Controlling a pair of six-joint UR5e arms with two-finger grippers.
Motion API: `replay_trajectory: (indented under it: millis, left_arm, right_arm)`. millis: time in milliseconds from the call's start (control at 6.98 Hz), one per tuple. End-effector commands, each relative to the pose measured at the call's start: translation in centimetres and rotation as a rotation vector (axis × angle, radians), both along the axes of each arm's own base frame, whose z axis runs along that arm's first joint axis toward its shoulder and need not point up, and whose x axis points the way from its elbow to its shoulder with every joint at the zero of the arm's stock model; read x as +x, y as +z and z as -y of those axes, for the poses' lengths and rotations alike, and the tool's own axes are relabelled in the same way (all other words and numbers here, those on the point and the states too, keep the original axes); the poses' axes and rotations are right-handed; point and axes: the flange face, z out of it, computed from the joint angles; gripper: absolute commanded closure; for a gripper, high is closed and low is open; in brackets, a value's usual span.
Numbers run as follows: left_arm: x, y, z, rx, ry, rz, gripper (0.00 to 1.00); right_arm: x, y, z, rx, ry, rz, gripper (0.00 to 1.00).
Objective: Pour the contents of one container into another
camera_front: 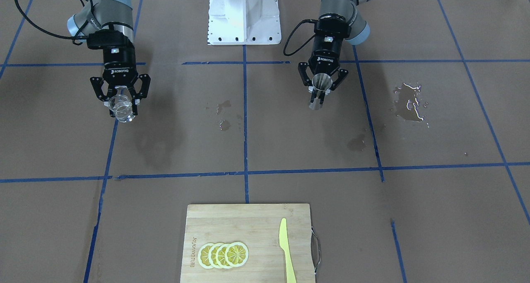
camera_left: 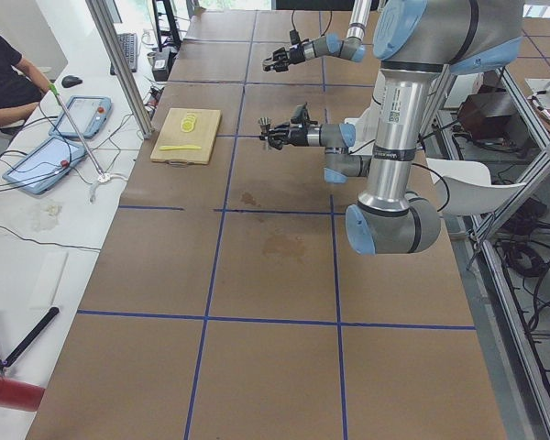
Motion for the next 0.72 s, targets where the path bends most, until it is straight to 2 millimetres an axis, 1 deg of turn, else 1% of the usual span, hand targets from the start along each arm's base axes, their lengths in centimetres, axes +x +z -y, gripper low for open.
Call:
replay_trajectory:
  millis: [0, 143, 287, 430, 573]
  left_arm:
    - [1.7, -3.1, 0.2, 0.036, 0.073, 0.003, 1.00]
    - [2.0, -3.6, 0.7, 0.059, 0.129, 0.026, 1.00]
    - [2.7, -5.4, 1.2, 0.097, 0.174, 0.047, 1.00]
    - [2.6, -7.1, 2.7, 0.167, 0.251, 0.036, 1.00]
    - [3.9, -3.5, 3.1, 0.199, 0.253, -0.030, 1.00]
  right_arm:
    - [-1.3, -6.8, 0.0, 0.054, -0.056, 0.022, 1.00]
    - [-1.0, -9.2, -0.2, 0.082, -0.080, 0.015, 1.00]
    - [-1.1, -12.2, -0.5, 0.088, -0.091, 0.000, 1.00]
    - [-2.0, -16.6, -0.4, 0.090, -0.096, -0.001, 1.00]
    - [-2.2, -18.5, -1.2, 0.097, -0.112, -0.003, 1.00]
